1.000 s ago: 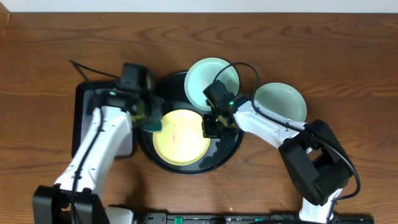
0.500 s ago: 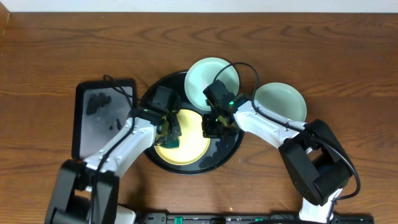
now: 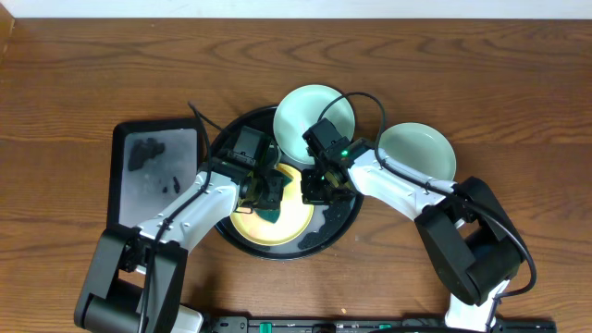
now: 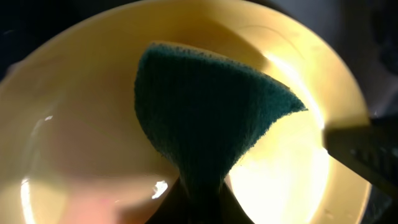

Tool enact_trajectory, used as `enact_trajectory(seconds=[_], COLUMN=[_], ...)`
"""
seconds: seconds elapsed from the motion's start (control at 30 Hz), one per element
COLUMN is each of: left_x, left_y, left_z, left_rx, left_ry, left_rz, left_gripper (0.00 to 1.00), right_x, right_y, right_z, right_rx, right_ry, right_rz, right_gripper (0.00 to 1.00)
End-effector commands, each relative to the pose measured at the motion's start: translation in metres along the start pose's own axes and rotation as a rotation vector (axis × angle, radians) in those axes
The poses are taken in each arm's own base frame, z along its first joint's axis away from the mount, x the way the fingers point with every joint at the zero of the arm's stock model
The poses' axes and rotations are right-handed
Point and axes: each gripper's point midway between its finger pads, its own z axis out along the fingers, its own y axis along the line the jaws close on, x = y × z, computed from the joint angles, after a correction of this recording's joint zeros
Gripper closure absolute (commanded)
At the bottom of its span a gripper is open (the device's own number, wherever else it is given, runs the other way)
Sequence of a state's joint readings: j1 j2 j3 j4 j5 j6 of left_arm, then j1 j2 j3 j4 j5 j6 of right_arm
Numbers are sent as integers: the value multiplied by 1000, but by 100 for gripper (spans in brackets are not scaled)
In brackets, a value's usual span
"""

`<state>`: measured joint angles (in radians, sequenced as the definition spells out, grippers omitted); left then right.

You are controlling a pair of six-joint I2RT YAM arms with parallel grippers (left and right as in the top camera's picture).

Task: Clean dirty plates on tray and stack at the side
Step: 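Scrub the yellow plate with the sponge in the left gripper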

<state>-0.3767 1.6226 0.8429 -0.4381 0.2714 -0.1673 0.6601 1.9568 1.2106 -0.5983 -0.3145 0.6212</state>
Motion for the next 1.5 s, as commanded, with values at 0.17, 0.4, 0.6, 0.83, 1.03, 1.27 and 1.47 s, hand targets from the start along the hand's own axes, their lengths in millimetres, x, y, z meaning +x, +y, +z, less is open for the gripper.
enact_trajectory(seconds=[0.17, 0.4, 0.6, 0.83, 1.03, 1.27, 1.47], left_x=[2, 17, 10, 17, 12, 23, 12], left_y=[43, 85, 21, -30, 53, 71, -5], left_z=[1, -16, 5, 4, -2, -9, 6], left_rx=[-255, -506, -130, 173, -305, -421, 30], left_ry=[-46, -137, 22, 72, -34, -49, 51], left_rz=[-284, -652, -170, 121, -434, -560, 8], left_gripper=[93, 93, 93, 93, 93, 93, 92], right_x=[-5, -5, -5, -5, -5, -5, -5], right_y=[1, 1, 1, 1, 1, 1, 1], right_z=[0, 0, 0, 0, 0, 0, 0], right_rx=[-16, -16, -16, -16, -17, -16, -17], right_ry=[1, 1, 1, 1, 1, 1, 1], right_rz=[26, 22, 22, 22, 22, 22, 22], right_gripper=[99, 99, 99, 99, 99, 99, 99])
